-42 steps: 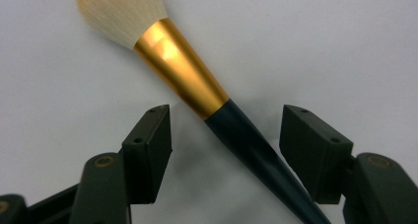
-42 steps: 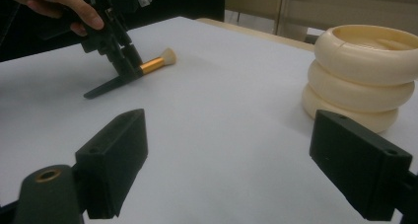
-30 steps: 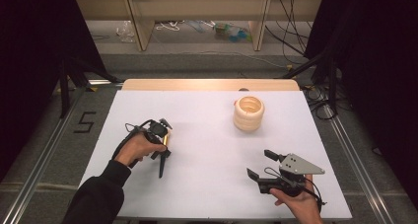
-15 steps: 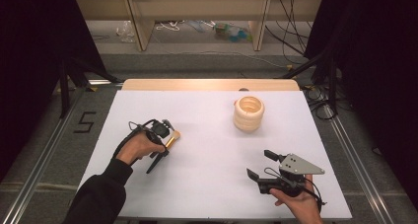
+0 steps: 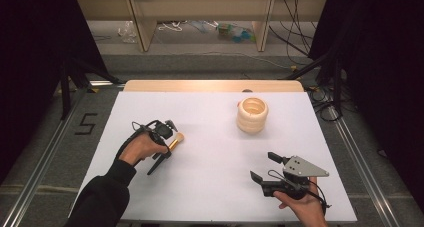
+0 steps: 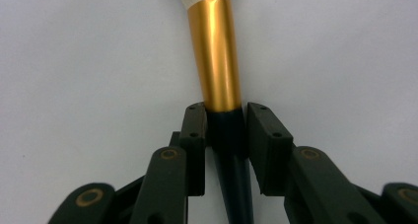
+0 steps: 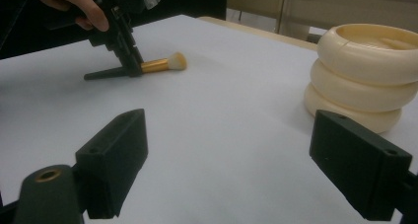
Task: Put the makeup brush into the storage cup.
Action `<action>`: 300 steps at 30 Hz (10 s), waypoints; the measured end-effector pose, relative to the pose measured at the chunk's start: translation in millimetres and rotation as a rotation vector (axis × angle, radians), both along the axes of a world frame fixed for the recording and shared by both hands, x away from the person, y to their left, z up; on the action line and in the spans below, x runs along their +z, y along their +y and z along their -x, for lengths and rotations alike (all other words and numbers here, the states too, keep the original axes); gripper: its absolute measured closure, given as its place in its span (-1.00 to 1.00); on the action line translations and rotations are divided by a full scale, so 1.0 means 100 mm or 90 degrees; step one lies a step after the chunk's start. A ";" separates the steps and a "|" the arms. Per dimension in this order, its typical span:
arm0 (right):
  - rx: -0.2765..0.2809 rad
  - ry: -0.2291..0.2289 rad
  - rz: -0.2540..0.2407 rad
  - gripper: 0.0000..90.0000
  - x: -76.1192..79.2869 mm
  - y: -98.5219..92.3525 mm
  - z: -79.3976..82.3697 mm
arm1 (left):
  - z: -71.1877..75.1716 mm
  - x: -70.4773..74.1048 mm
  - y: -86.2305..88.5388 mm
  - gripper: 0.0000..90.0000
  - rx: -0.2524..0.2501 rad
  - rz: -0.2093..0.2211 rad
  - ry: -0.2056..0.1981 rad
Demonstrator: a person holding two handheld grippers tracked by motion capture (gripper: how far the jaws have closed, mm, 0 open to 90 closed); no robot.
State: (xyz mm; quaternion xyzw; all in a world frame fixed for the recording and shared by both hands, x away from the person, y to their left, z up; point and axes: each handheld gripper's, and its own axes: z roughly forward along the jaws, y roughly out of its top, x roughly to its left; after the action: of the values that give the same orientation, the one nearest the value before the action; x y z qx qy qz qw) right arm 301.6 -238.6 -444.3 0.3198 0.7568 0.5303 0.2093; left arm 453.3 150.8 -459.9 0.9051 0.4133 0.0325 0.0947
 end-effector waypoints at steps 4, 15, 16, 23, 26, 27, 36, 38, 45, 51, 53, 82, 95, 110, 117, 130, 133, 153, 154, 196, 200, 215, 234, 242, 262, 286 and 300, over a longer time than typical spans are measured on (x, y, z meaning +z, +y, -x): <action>0.005 0.000 -0.011 -0.65 -0.01 0.01 0.00 | -0.01 0.00 -0.01 0.60 -0.007 -0.005 0.003; 0.004 -0.010 0.004 -0.65 0.00 0.00 -0.01 | -0.04 0.01 -0.03 0.65 -0.051 -0.022 -0.010; 0.004 -0.010 0.004 -0.65 0.00 0.00 -0.01 | -0.04 0.01 -0.03 0.65 -0.054 -0.024 -0.011; 0.004 -0.011 0.005 -0.65 0.00 0.00 -0.01 | -0.04 0.01 -0.03 0.65 -0.076 -0.022 -0.026; 0.005 -0.011 0.006 -0.65 0.00 0.00 -0.01 | -0.05 0.02 -0.02 0.65 -0.080 -0.022 -0.036; 0.005 -0.011 0.006 -0.65 0.00 0.00 -0.01 | -0.06 0.02 -0.01 0.65 -0.079 -0.020 -0.032; 0.004 -0.001 0.003 -0.65 0.00 0.00 0.00 | -0.07 0.10 0.04 0.65 -0.098 0.017 -0.055; 0.005 0.001 0.005 -0.65 0.01 0.00 0.01 | -0.06 0.14 0.04 0.65 -0.107 0.027 -0.078; 0.005 -0.007 0.004 -0.65 0.00 0.00 0.00 | -0.10 0.25 0.06 0.65 -0.082 0.104 -0.152; 0.011 0.002 -0.009 -0.65 0.00 0.01 0.00 | -0.11 0.31 0.10 0.65 -0.048 0.146 -0.222; 0.005 -0.001 0.012 -0.65 0.02 -0.01 0.01 | -0.12 0.33 0.12 0.65 -0.037 0.164 -0.241; 0.005 -0.015 -0.003 -0.65 0.00 0.00 -0.01 | -0.15 0.48 0.16 0.65 0.059 0.351 -0.414; 0.005 0.001 -0.002 -0.65 0.01 0.00 0.00 | -0.15 0.54 0.04 0.65 0.085 0.434 -0.477; 0.004 -0.018 -0.001 -0.65 0.01 0.00 -0.01 | -0.14 0.59 -0.16 0.65 0.064 0.501 -0.521; 0.006 -0.021 -0.003 -0.65 0.01 0.00 -0.01 | -0.14 0.60 -0.28 0.65 0.055 0.519 -0.533; 0.006 -0.017 -0.004 -0.65 0.00 0.00 -0.01 | -0.18 0.59 -0.51 0.65 0.040 0.544 -0.539; 0.006 -0.015 -0.002 -0.65 0.01 -0.01 -0.01 | -0.19 0.58 -0.56 0.65 0.044 0.553 -0.541; 0.007 -0.022 -0.014 -0.65 -0.01 0.00 -0.02 | -0.36 0.58 -1.06 0.65 0.026 0.574 -0.544; 0.009 -0.010 -0.017 -0.65 -0.01 0.01 -0.01 | -0.37 0.58 -1.09 0.65 0.022 0.572 -0.544; 0.015 -0.016 -0.011 -0.65 -0.01 0.00 -0.01 | -0.60 0.80 -1.82 0.65 -0.013 0.593 -0.545; 0.017 -0.019 -0.011 -0.65 -0.01 0.00 -0.01 | -0.64 0.80 -1.86 0.65 -0.012 0.587 -0.548; 0.018 -0.017 -0.011 -0.65 -0.01 -0.01 -0.01 | -0.73 0.74 -1.98 0.65 0.007 0.588 -0.543; 0.020 -0.008 -0.013 -0.65 -0.01 -0.01 0.00 | -0.77 0.62 -2.07 0.65 0.018 0.602 -0.531; 0.020 -0.010 -0.011 -0.65 -0.01 -0.01 0.00 | -0.79 0.57 -2.09 0.65 0.020 0.600 -0.524; 0.024 -0.019 -0.017 -0.65 -0.01 0.00 0.00 | -0.79 0.41 -2.15 0.65 0.020 0.589 -0.510; 0.025 -0.016 -0.017 -0.65 -0.02 0.00 0.00 | -0.79 0.25 -2.16 0.52 0.021 0.572 -0.494; 0.020 -0.013 -0.008 -0.65 -0.01 0.00 0.00 | -0.79 0.38 -1.91 0.35 0.009 0.555 -0.486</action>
State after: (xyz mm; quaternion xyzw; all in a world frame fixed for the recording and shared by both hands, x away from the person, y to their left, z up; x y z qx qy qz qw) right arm 301.6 -238.2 -445.6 0.3036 0.7563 0.5414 0.2067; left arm 531.9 -39.8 -421.4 0.7040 0.3310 0.1840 0.6008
